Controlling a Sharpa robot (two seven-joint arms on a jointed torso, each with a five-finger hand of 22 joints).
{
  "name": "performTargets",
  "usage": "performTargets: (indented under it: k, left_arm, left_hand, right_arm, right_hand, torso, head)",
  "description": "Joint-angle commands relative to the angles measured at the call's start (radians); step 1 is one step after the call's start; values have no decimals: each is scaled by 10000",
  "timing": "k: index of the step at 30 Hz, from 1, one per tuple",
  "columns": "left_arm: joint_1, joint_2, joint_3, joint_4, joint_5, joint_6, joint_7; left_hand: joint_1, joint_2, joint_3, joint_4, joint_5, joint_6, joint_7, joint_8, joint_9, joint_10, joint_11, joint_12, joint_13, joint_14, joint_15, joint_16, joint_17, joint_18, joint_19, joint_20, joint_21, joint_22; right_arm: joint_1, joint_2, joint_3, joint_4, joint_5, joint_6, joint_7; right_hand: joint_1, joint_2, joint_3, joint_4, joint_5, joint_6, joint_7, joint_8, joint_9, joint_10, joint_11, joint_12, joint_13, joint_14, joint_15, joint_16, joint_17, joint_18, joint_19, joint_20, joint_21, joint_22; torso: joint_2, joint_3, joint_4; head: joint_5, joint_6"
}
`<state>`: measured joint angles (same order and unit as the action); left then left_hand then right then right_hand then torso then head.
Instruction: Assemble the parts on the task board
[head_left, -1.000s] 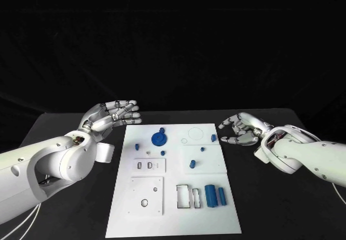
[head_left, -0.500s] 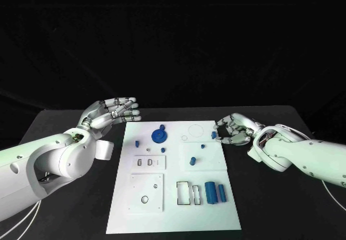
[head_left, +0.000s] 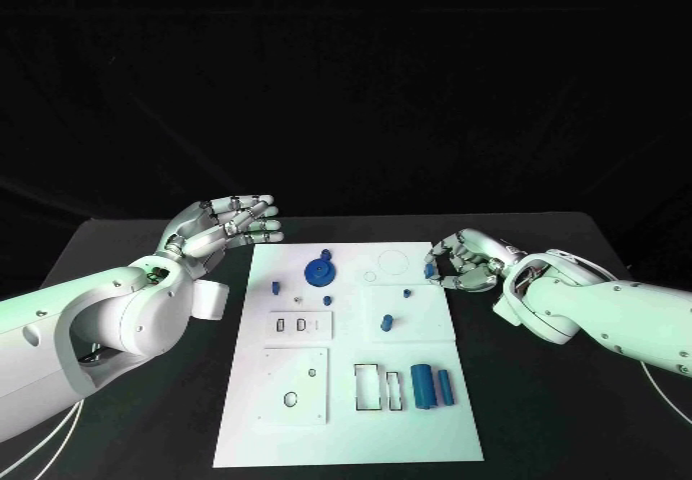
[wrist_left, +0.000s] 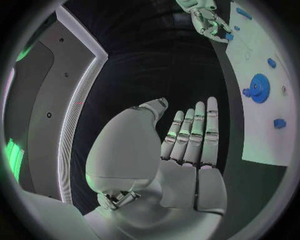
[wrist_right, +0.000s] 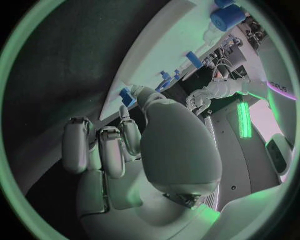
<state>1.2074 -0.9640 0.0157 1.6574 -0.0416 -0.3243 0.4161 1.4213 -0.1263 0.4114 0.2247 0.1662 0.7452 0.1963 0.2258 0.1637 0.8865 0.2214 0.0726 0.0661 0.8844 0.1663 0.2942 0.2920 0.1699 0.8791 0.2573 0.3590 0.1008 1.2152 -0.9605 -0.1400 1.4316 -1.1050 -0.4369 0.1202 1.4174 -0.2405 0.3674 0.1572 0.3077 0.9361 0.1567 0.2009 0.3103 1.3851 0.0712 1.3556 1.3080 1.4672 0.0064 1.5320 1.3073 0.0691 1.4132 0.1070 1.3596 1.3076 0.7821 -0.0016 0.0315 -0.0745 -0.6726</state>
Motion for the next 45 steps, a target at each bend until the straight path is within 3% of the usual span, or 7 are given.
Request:
performTargets:
  k: [1,24,31,33,34,42,45]
  left_arm:
    - [4,8,5,20,15,155,84]
    - [5,-21,5,29,15,138,72]
    - [5,-40,5,37,15,141,60]
    - [5,-45,5,39,15,146,59]
    - [5,-47,5,40,15,147,59]
    - [4,-57,5,30,15,150,70]
    - [3,-46,5,23,15,148,66]
  left_hand:
    - [-95,-26,-2,-51,-33,-74,757,-16,14,-38,-25,67,7,-66,-2,35,9,111,-76,19,45,-14]
    - [-99,-24,11,-66,-34,-77,760,-12,17,-40,-24,74,7,-75,-2,40,17,111,-80,19,50,-16]
    - [-99,-24,11,-66,-34,-77,760,-12,17,-40,-24,74,7,-75,-2,40,17,111,-80,19,50,-16]
    - [-99,-24,11,-66,-34,-77,760,-12,17,-40,-24,74,7,-75,-2,40,17,111,-80,19,50,-16]
    - [-99,-24,11,-66,-34,-77,760,-12,17,-40,-24,74,7,-75,-2,40,17,111,-80,19,50,-16]
    - [-159,-26,5,-47,-46,-85,769,-10,20,-52,-17,78,5,-88,3,46,27,108,-88,23,53,-20]
    - [-173,-28,1,-40,-49,-99,770,-14,17,-56,-15,77,4,-91,5,47,29,108,-89,24,53,-21]
  right_arm:
    - [-13,40,-1,-24,-155,179,-120]
    - [-14,176,-1,-70,-228,-96,-362]
    - [-15,176,-1,-70,-257,-567,-562]
    - [-15,176,0,-60,-215,-726,-487]
    - [-15,176,0,-48,-192,-814,-446]
    - [-13,122,8,336,-125,-1237,-282]
    - [8,67,13,648,-154,-1246,-447]
  right_hand:
    - [-4,129,148,-33,-357,74,-17,44,-25,56,-16,49,282,788,-71,53,1605,-89,60,1,41,855]
    - [-170,279,519,-34,-481,481,-147,313,-47,277,-124,253,489,826,-160,95,1741,-148,233,-75,245,1055]
    - [-298,520,750,0,-382,680,-257,514,-30,385,-220,347,587,851,-239,125,1832,-183,336,-143,371,1177]
    - [-254,672,965,-69,-886,721,-310,616,-16,414,-269,362,609,857,-289,131,1852,-192,365,-191,404,1214]
    - [-244,719,1042,-91,-914,730,-319,647,-13,428,-281,374,625,859,-297,134,1860,-198,380,-201,424,1234]
    - [-240,796,1324,-236,-780,717,-337,769,8,487,-304,418,681,879,-325,160,1939,-233,469,-237,542,1346]
    - [-245,798,1338,-243,-773,708,-335,771,7,481,-303,409,672,883,-325,166,1957,-232,466,-238,537,1342]
  torso:
    - [-1,-5,0]
    - [2,-9,-6]
    - [1,-9,-1]
    - [-1,-10,4]
    - [-1,-10,4]
    - [-35,-12,-34]
    - [-51,-34,-51]
  head:
    - [-7,16]
    - [25,2]
    - [41,-2]
    - [54,-12]
    - [56,-13]
    - [132,20]
    - [114,31]
